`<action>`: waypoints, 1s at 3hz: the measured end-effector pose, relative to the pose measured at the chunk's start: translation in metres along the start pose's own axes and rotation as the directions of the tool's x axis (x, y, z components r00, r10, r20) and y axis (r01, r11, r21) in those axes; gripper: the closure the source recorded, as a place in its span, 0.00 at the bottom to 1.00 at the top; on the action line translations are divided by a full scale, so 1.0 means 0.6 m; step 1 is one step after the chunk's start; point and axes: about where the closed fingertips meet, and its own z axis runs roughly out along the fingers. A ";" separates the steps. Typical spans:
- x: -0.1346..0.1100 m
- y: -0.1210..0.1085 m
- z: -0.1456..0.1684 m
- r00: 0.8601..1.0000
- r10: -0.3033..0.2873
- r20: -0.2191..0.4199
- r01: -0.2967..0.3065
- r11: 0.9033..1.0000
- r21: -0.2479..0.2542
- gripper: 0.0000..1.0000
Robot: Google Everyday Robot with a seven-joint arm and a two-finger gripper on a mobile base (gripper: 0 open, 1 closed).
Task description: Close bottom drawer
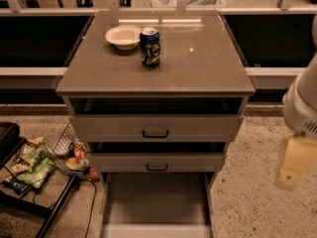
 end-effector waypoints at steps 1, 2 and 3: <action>0.044 0.057 0.095 0.997 0.069 -0.018 -0.069 0.997 -0.018 0.00; 0.079 0.121 0.200 0.993 0.109 -0.041 -0.112 0.991 -0.071 0.00; 0.101 0.178 0.290 0.987 0.151 -0.059 -0.156 0.982 -0.110 0.00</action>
Offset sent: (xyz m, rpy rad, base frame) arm -0.1024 -0.0442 -0.2205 0.0261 0.1439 -0.1757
